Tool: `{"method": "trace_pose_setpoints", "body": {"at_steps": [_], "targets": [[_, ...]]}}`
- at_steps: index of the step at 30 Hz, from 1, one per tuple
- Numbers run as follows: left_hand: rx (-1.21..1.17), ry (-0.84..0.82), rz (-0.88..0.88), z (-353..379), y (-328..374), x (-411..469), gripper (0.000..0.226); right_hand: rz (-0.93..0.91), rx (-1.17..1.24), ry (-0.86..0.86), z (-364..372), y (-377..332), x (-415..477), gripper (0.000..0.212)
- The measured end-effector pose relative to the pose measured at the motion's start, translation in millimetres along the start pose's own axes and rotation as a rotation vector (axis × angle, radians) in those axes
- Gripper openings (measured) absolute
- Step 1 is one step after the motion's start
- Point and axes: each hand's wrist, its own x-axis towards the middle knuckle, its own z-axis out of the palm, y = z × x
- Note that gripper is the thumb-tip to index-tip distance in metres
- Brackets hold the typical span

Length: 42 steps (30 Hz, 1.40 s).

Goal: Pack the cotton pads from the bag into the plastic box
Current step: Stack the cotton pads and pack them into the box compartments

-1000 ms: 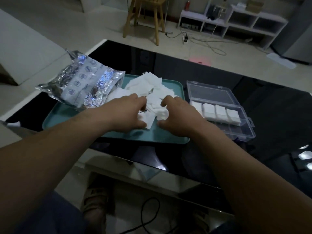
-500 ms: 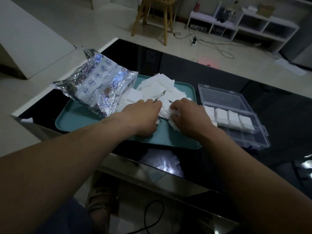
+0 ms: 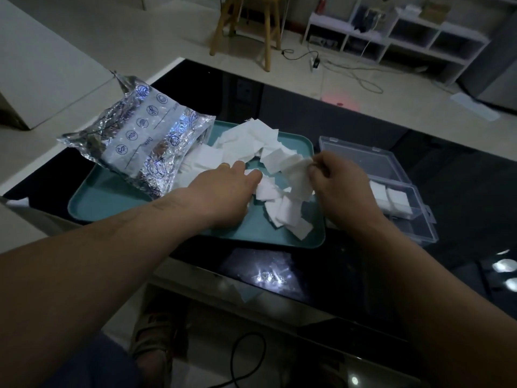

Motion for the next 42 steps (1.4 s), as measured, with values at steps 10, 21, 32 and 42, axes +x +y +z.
{"method": "trace_pose_setpoints", "body": {"at_steps": [10, 21, 32, 42], "targets": [[-1.216, 0.037, -0.325, -33.4, 1.0, 9.5, 0.034, 0.298, 0.410, -0.065, -7.4, -0.6, 0.6, 0.015], [-1.917, -0.067, -0.488, -31.1, 12.6, 12.1, 0.020, 0.547, 0.903, -0.107, -3.9, -8.4, 5.1, 0.009], [-1.971, -0.167, -0.426, -29.7, 24.4, 6.4, 0.017, 0.645, 1.101, -0.382, 17.0, -30.3, -15.9, 0.024], [-2.182, -0.296, -0.497, -37.3, 25.8, 2.0, 0.038, 0.556, 1.142, -0.373, 16.4, -33.4, -18.5, 0.014]]}}
